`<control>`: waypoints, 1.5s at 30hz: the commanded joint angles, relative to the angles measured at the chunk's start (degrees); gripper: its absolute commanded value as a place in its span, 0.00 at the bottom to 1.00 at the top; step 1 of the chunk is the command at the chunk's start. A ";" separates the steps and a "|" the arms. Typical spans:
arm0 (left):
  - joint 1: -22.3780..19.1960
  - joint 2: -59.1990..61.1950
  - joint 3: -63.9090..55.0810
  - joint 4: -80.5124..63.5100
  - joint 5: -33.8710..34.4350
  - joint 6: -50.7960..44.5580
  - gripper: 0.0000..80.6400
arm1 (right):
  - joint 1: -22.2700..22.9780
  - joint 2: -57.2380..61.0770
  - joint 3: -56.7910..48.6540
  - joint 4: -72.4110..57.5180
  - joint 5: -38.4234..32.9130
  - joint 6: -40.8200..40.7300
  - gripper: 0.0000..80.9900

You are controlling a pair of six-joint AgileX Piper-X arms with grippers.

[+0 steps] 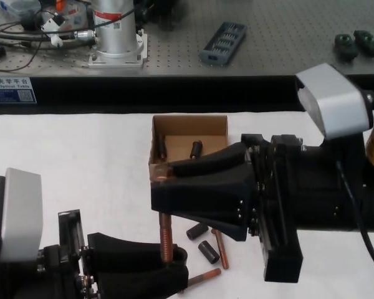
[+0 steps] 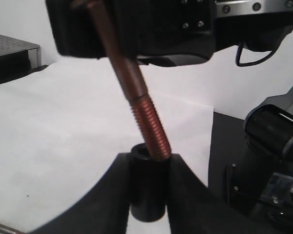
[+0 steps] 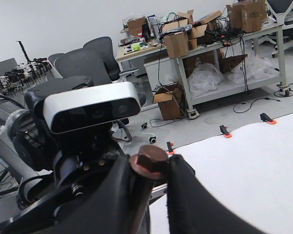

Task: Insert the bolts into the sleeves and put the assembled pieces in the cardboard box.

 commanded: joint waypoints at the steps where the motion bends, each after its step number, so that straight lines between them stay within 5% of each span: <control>1: -0.24 -0.60 -0.16 -2.02 1.13 -0.61 0.09 | -0.01 0.12 -0.80 -0.06 0.14 -1.97 0.04; 11: -0.24 -0.60 -0.16 -2.47 1.11 -0.61 0.09 | -3.43 -0.01 -0.80 -0.08 -1.24 -1.02 0.04; 45: -0.24 -0.60 -0.16 -4.77 -2.08 -0.43 0.09 | -3.22 0.14 -0.80 4.14 -4.91 -1.57 0.04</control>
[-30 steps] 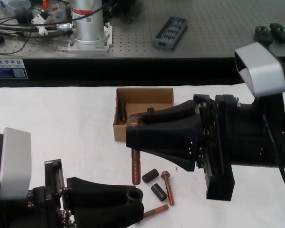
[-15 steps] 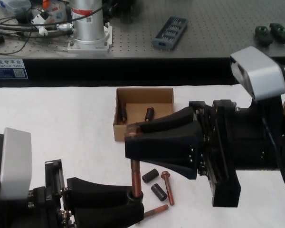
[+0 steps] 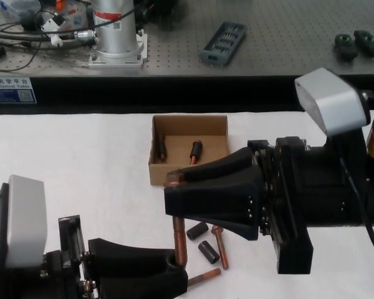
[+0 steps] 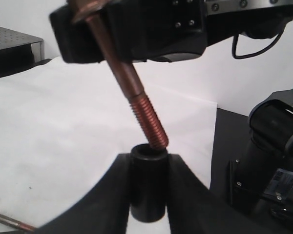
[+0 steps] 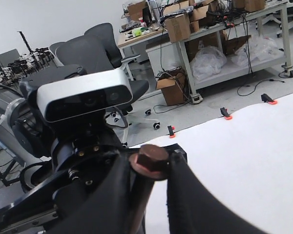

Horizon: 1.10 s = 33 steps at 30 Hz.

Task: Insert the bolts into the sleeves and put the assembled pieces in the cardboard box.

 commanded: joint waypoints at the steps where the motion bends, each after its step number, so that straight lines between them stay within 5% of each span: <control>1: -0.08 -0.60 -0.97 -4.57 -0.73 -0.36 0.09 | -0.23 0.14 -0.41 -1.56 -0.38 -0.26 0.04; 11: -0.08 -0.60 -0.97 -4.57 -0.73 -0.36 0.09 | 0.46 0.14 -0.41 -5.34 0.71 -0.75 0.04; 20: -0.08 -0.60 -0.97 -4.80 -0.73 -0.34 0.09 | 5.00 0.14 -0.41 -3.53 4.55 -9.69 0.04; 33: -0.08 -0.60 -0.97 -4.80 -0.73 -0.34 0.09 | 4.73 -1.41 -0.38 -5.22 4.54 -9.69 0.04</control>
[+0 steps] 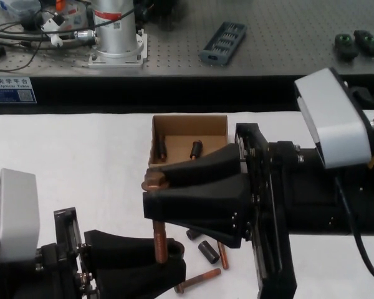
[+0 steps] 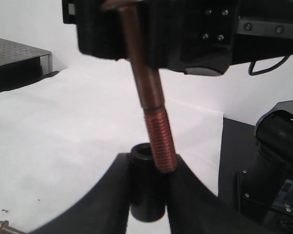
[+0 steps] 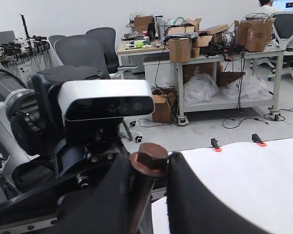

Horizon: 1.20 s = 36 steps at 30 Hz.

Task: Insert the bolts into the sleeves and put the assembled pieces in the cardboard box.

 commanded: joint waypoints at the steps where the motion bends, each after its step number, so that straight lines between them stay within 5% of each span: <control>1: -0.08 -0.60 -0.95 -2.97 0.20 -0.34 0.09 | -0.06 -0.97 -0.38 -0.54 0.06 -0.56 0.04; 36: -0.08 -0.60 -0.95 -2.85 -3.40 -0.09 0.09 | -2.35 -2.15 -0.25 5.00 1.15 -1.79 0.04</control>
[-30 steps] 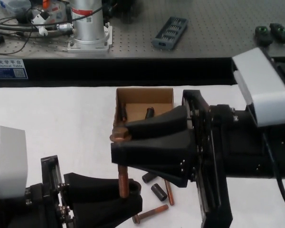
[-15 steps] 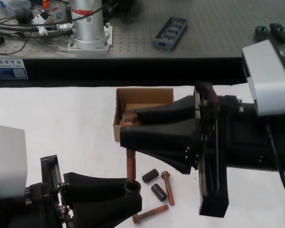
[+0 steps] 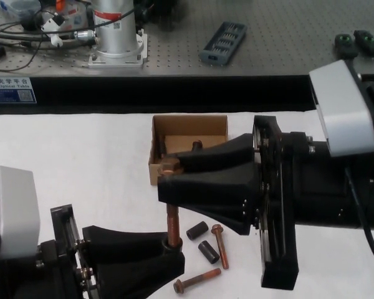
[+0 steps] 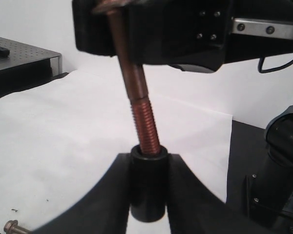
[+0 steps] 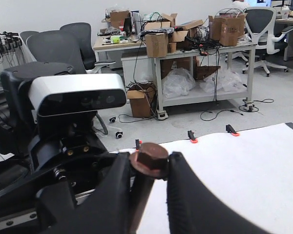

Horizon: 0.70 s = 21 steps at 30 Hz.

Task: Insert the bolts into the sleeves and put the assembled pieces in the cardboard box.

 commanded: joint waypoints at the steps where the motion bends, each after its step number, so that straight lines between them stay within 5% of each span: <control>1: -0.08 -0.60 -0.79 -2.55 -1.83 -0.09 0.09 | -0.22 -0.83 -0.25 0.69 -1.57 -0.45 0.04; 21: -0.08 -0.60 -1.09 -8.02 -4.43 -2.31 0.09 | 3.78 -0.83 -0.23 5.89 1.07 -7.34 0.04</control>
